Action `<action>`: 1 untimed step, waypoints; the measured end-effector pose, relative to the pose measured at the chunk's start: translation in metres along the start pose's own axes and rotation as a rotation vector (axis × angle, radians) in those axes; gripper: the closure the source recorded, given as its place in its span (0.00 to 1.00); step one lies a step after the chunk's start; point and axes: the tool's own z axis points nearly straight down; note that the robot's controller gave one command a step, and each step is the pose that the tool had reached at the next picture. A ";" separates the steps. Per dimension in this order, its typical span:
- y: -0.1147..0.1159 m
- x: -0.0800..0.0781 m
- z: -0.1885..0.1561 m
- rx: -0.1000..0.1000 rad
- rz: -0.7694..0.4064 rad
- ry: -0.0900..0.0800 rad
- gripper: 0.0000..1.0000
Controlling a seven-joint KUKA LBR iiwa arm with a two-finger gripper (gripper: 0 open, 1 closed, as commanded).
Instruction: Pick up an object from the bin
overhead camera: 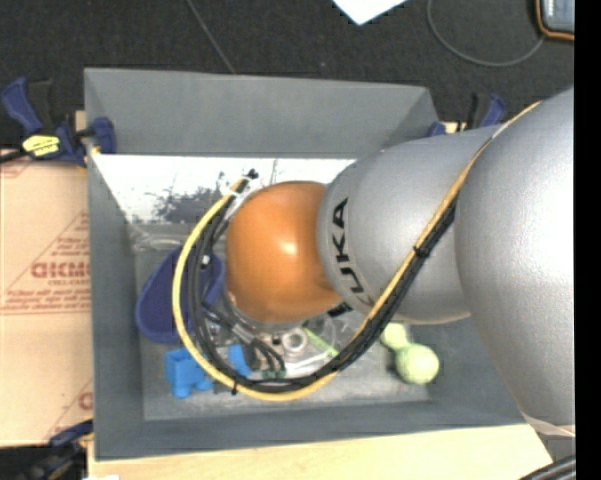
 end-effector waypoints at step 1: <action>0.000 0.000 -0.011 0.000 0.002 0.002 1.00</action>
Offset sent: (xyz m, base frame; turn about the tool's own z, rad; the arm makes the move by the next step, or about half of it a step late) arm -0.0002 -0.0002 0.0405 0.0011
